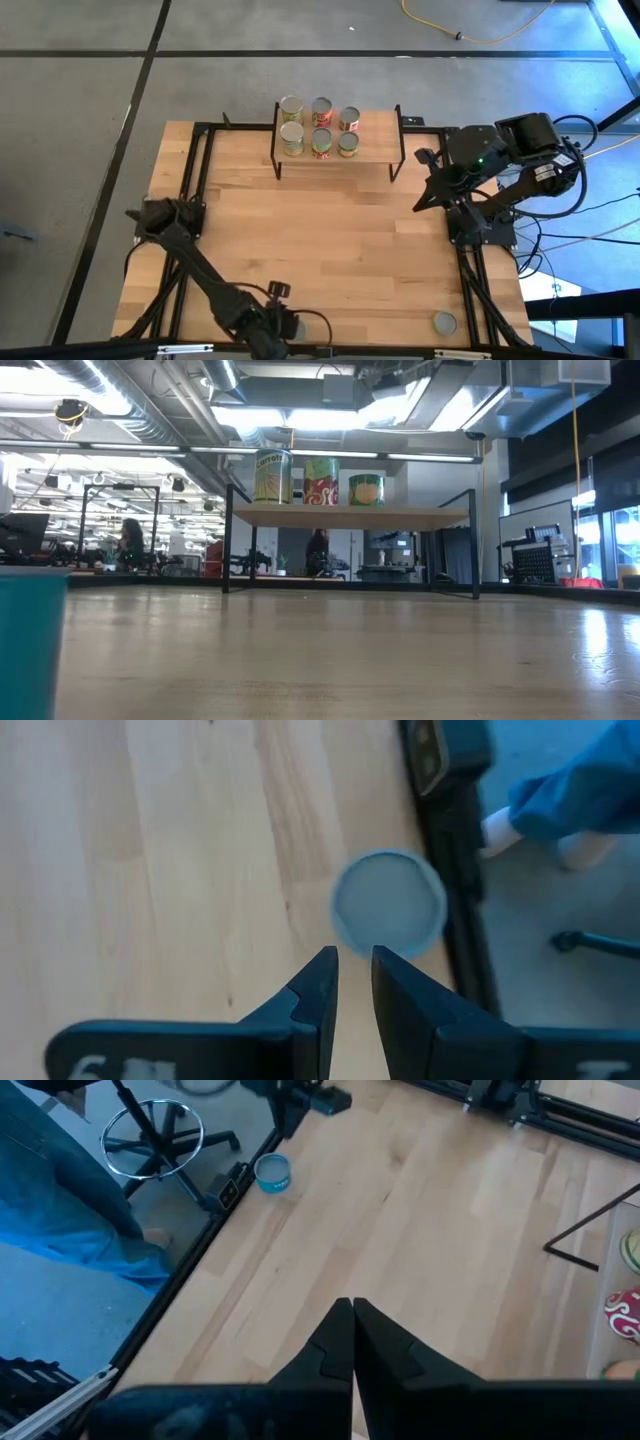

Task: Pick and place cans onto a shelf
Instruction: Move the canned tuna to the center of the table

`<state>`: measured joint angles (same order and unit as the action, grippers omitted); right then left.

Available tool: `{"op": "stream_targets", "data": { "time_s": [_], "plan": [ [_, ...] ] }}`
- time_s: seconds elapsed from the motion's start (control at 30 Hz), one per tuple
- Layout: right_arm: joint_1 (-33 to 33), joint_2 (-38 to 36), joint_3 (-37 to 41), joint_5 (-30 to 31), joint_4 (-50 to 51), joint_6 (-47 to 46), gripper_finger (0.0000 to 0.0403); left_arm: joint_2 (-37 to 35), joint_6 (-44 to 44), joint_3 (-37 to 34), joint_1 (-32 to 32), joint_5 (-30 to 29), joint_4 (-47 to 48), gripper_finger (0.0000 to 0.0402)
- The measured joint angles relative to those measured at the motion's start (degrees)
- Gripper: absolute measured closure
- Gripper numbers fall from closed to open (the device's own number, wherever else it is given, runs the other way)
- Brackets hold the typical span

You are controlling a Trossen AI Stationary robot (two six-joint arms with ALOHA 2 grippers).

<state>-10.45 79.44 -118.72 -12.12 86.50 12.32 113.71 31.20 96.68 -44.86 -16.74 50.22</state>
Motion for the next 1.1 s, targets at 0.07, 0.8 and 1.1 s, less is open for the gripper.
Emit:
{"op": "stream_targets", "data": {
  "time_s": [0.07,0.8,1.1],
  "plan": [
    [0.01,0.0,0.02,0.02,0.0,0.09,0.0397,1.94,0.01,0.0,0.5,-0.49,-0.83,0.0343],
    [0.01,-0.02,0.02,0.04,0.17,0.37,0.0397,6.93,-13.78,0.0,4.64,2.96,-7.1,0.0343],
    [0.01,-0.02,0.02,0.04,0.2,0.37,0.0397,6.95,-13.53,0.0,4.57,2.96,-7.47,0.0343]
  ]
}}
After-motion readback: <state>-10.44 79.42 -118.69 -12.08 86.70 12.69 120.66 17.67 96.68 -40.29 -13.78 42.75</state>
